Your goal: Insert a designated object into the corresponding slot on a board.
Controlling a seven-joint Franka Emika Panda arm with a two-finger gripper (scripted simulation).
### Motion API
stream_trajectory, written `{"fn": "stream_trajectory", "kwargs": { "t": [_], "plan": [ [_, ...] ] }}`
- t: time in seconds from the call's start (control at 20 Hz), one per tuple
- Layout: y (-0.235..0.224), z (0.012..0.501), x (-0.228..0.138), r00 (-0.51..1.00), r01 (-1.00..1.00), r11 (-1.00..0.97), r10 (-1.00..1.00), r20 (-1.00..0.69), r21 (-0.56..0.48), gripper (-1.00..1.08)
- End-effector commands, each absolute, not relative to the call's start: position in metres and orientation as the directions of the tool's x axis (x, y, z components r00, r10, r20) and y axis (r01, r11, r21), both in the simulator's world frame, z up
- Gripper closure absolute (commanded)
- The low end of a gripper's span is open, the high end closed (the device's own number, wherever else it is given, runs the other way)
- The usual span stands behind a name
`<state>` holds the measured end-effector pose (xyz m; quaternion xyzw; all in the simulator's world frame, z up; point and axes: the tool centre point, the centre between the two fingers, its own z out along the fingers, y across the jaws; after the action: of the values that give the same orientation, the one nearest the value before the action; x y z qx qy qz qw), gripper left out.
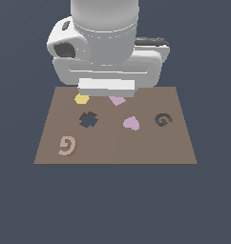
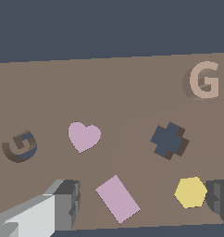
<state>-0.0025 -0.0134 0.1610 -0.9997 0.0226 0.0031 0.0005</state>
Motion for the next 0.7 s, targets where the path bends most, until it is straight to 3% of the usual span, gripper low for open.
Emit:
{"fn": "stream_trajectory", "kwargs": {
  "t": [0.0,0.65],
  "plan": [
    [-0.013,0.161,-0.003,0.999,-0.045,-0.999,-0.045,-0.006,-0.001,-0.92],
    [-0.046,0.133,0.021,0.999,-0.046,-0.999,-0.046,-0.005,0.0,-0.92]
  ]
}}
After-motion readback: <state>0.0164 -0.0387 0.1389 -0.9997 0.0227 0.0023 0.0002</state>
